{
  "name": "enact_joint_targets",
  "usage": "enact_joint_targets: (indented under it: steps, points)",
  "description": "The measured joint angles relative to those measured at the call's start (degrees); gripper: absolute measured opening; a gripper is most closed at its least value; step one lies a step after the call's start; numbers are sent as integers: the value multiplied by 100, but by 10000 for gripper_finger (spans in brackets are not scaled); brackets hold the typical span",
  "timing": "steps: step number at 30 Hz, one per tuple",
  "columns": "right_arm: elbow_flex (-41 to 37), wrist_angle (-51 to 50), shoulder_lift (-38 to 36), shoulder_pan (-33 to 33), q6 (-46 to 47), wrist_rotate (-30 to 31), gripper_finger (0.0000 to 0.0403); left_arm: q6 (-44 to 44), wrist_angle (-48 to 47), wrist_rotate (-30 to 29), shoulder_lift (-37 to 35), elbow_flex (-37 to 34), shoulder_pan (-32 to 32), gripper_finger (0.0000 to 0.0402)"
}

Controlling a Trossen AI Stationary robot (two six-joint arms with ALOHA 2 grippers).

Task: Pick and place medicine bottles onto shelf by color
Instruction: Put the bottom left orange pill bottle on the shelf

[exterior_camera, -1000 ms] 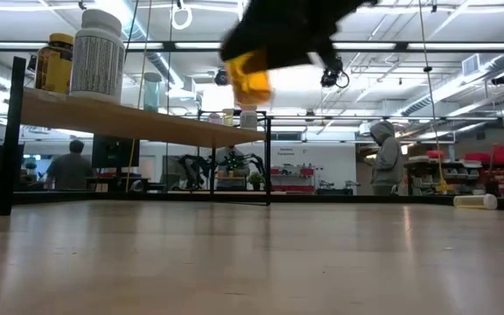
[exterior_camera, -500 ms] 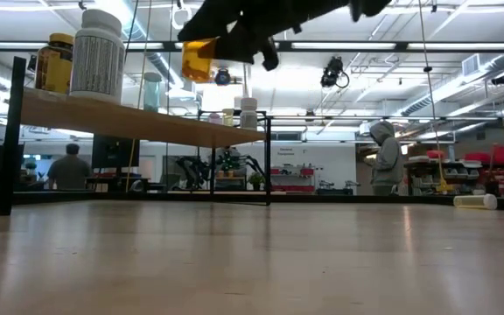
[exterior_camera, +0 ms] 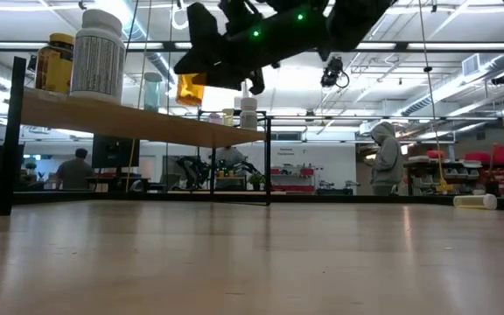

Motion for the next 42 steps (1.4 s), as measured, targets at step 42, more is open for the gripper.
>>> enact_joint_targets:
  steps: [42]
  points:
    - [960,-504,32,-946,-13,-480,211,42,-14,0,2,0,0,172]
